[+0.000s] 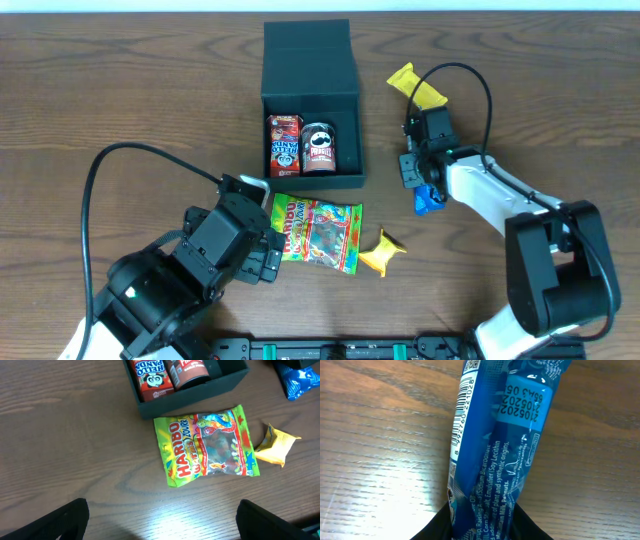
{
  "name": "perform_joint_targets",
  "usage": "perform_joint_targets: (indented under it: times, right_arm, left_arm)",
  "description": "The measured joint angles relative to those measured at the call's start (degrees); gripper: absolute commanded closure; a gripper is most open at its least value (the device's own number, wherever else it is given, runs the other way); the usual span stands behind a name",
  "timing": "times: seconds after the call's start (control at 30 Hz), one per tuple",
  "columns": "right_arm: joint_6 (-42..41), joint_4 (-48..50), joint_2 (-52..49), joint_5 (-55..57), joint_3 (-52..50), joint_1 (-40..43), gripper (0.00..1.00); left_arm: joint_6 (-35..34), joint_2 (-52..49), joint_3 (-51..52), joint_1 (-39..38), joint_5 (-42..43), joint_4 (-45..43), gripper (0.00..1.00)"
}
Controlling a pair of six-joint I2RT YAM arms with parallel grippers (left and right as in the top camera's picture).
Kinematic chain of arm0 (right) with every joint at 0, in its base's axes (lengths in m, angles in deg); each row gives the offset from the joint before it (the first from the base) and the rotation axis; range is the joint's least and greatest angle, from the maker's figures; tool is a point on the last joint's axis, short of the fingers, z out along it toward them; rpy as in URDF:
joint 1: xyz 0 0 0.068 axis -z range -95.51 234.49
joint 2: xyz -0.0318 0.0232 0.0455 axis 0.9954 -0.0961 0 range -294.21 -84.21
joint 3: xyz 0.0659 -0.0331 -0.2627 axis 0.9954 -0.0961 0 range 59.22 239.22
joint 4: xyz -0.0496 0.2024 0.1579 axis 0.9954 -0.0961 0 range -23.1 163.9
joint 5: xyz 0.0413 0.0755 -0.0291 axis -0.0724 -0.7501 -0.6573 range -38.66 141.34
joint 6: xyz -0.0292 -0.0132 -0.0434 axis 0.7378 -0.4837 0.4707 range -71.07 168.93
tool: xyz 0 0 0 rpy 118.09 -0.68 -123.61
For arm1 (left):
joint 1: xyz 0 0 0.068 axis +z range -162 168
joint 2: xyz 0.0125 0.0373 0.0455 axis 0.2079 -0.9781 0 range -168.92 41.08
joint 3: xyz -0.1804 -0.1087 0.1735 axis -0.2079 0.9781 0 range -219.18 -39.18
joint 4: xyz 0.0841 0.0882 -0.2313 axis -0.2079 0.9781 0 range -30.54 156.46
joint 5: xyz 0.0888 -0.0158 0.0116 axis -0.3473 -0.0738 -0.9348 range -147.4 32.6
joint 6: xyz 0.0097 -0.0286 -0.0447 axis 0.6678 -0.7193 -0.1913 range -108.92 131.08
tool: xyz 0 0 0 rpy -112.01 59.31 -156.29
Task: Pack container
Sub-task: 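Carry the blue bar into the black box beside the Pringles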
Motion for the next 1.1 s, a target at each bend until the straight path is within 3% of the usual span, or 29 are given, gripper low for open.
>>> perform_joint_targets:
  times: [0.7,1.1]
  right_arm:
    - [-8.61,-2.95,11.91,-0.70,0.90,-8.35,0.75]
    - [-14.47,-4.70,11.91,-1.75,12.09,-13.60,0.75]
  left_arm:
    - [0.00,0.00,0.00,0.00,0.00,0.02,0.05]
    - [0.00,0.00,0.00,0.00,0.00,0.00,0.05]
